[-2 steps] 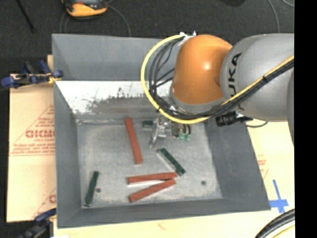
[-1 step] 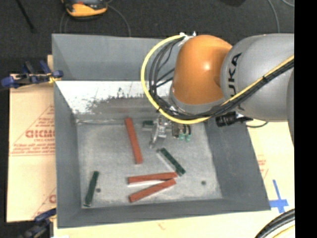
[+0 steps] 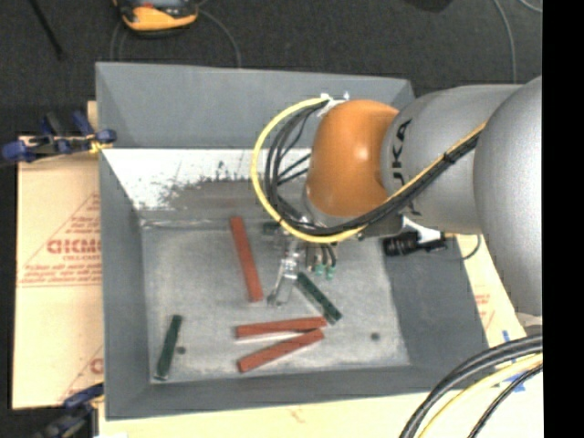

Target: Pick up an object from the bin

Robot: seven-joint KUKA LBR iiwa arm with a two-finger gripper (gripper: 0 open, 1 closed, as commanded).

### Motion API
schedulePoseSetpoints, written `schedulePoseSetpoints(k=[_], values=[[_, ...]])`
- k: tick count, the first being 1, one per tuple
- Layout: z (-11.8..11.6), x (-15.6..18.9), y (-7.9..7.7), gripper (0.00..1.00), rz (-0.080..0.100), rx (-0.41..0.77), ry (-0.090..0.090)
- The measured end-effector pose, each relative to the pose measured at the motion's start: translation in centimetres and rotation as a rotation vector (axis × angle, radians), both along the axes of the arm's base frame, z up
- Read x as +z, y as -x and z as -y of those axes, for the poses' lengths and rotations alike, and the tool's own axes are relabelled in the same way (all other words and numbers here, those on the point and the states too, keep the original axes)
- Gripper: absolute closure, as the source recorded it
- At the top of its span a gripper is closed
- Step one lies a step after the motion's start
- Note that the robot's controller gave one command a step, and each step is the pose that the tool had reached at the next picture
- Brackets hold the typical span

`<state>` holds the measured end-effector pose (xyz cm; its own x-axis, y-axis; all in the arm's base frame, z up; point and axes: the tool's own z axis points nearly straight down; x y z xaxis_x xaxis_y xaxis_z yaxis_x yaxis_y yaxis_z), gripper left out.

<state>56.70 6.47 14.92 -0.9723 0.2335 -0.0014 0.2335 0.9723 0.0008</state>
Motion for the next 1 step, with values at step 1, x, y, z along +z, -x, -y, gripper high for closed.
schedulePoseSetpoints(k=[1], values=[[-0.01,0.06,-0.07,0.00,0.002,0.000,0.000]])
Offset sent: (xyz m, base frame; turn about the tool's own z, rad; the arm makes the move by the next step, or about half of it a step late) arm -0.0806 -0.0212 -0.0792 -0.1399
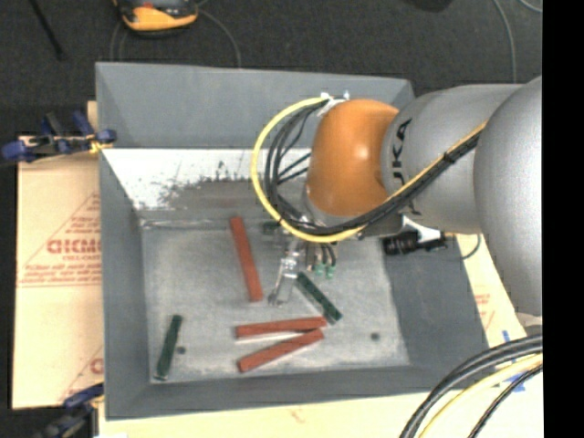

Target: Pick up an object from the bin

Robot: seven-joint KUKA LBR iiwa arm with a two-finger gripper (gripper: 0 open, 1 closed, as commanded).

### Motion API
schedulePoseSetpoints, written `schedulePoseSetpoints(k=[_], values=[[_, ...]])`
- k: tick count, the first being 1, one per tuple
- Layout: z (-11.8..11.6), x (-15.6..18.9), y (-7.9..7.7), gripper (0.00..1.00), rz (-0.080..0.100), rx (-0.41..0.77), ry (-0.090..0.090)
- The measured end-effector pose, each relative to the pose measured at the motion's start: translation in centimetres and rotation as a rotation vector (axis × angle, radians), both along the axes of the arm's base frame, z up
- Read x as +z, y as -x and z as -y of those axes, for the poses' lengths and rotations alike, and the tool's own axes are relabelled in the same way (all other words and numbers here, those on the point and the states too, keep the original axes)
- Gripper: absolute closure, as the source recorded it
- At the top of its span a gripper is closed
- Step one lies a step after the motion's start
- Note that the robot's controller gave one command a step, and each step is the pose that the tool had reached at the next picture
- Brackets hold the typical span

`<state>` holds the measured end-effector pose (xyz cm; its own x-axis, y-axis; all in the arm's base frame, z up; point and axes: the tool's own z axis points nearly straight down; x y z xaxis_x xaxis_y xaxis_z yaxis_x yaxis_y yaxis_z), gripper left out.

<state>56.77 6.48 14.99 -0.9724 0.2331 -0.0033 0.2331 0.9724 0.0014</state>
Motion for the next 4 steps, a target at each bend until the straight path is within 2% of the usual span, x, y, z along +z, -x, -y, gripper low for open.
schedulePoseSetpoints(k=[1,2,3,4], values=[[1.2,-4.1,4.2,0.00,0.004,0.074,0.001],[3.5,-7.6,5.1,1.00,0.000,-0.005,-0.002],[3.5,-7.6,5.1,0.00,0.000,-0.006,-0.002],[3.5,-7.6,5.1,1.00,0.000,-0.007,-0.002]])
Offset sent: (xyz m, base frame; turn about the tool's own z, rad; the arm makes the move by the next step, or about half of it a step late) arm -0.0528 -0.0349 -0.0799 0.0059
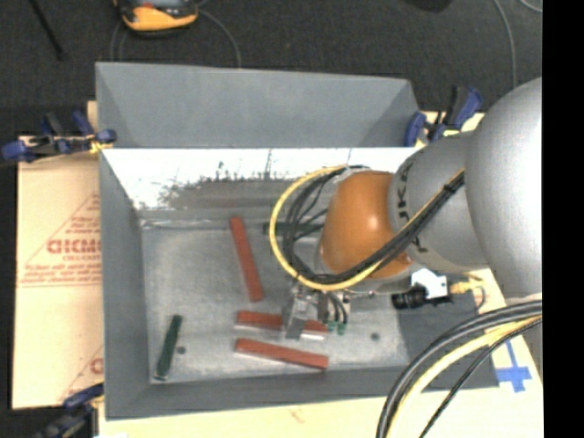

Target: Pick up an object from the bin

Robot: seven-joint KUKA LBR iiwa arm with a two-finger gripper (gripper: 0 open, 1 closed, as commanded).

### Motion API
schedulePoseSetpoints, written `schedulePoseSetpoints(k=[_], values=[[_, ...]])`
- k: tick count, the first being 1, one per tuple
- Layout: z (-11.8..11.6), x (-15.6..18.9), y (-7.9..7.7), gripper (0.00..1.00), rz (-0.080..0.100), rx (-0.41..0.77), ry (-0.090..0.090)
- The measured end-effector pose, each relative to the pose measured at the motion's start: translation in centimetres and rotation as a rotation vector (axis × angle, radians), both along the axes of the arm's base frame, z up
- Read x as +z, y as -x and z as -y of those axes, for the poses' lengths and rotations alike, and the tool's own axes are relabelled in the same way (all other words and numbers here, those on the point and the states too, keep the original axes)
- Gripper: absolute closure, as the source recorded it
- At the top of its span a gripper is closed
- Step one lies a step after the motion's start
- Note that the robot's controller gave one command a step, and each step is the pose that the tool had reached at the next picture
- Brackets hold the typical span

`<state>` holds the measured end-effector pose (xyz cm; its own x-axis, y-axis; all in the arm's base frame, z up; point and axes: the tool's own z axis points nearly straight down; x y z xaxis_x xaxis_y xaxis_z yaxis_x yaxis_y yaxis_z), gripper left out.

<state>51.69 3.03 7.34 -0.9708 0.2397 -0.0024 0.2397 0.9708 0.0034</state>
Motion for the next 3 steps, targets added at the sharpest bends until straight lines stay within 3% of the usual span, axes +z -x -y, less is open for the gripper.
schedulePoseSetpoints(k=[1,2,3], values=[[0.08,-0.24,0.06,0.00,0.000,-0.002,0.002],[0.15,-0.06,-0.08,1.00,0.004,-0.003,0.002],[0.15,-0.07,-0.08,1.00,0.004,-0.004,0.002]])
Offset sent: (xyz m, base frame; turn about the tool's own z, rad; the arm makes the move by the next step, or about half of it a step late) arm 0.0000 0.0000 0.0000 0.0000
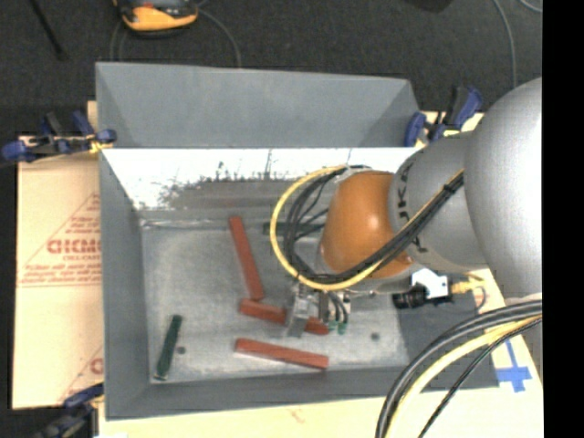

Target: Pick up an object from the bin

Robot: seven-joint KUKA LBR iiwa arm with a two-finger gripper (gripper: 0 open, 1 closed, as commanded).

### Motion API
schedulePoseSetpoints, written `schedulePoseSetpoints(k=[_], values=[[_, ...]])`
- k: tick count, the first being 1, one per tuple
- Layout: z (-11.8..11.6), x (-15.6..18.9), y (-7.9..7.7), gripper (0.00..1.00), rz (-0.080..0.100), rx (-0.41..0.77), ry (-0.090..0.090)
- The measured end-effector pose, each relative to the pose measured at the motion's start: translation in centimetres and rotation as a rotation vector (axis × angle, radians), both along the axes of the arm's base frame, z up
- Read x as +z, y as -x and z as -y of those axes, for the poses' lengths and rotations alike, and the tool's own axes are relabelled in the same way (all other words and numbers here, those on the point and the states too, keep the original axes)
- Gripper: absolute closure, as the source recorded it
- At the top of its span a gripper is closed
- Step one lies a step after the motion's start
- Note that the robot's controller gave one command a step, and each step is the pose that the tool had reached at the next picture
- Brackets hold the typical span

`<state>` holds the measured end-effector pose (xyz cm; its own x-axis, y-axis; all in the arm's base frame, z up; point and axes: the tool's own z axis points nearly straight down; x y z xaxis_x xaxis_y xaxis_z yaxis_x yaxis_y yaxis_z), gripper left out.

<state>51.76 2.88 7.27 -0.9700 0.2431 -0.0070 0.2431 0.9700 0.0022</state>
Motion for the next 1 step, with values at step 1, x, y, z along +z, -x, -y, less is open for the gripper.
schedulePoseSetpoints(k=[1], values=[[-1.72,20.43,1.82,1.00,-0.008,0.059,0.001]])
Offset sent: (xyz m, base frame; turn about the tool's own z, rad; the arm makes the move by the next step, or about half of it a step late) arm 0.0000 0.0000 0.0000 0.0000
